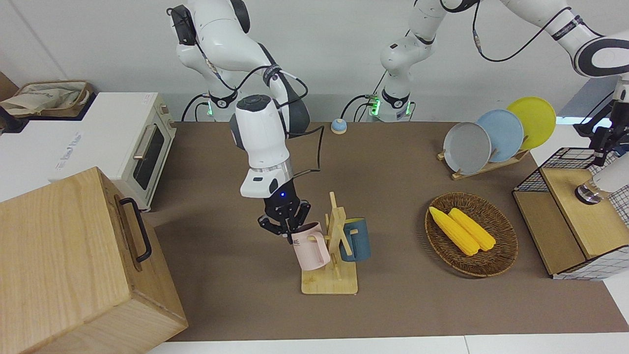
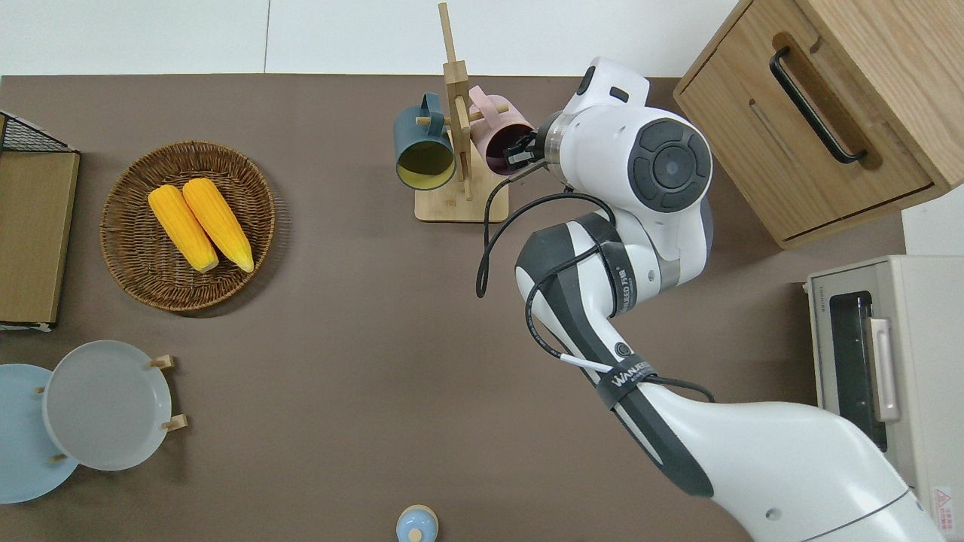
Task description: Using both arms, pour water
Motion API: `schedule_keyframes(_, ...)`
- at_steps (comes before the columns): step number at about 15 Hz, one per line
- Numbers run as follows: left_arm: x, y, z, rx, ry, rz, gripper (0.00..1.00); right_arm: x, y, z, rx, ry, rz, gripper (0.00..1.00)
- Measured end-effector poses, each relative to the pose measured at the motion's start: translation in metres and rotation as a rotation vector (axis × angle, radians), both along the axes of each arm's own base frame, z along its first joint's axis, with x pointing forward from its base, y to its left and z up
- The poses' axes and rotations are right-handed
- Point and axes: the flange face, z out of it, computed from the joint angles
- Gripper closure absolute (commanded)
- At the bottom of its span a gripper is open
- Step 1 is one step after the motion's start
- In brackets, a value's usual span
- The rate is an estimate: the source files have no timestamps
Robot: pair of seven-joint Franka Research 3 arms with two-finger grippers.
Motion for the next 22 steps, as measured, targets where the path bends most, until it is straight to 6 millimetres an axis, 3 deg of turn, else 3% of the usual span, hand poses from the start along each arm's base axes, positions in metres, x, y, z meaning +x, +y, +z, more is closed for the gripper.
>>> schedule_keyframes(12, -0.002, 0.004, -0.030, 0.012, -0.089, -0.012, 0.00, 0.000, 0.000, 0.001, -0.023, -0.006, 0.035, 1.000)
schedule_keyframes(20, 0.008, 0.004, -0.050, -0.005, -0.123, 0.023, 0.00, 0.000, -0.004, 0.002, -0.066, 0.011, 0.063, 1.000)
schedule_keyframes(21, 0.009, 0.004, -0.051, -0.003, -0.123, 0.025, 0.02, 0.001, -0.005, 0.003, -0.074, 0.015, 0.072, 1.000)
schedule_keyframes(22, 0.009, 0.004, -0.052, -0.003, -0.123, 0.026, 0.15, 0.001, -0.006, 0.004, -0.080, 0.019, 0.079, 1.000)
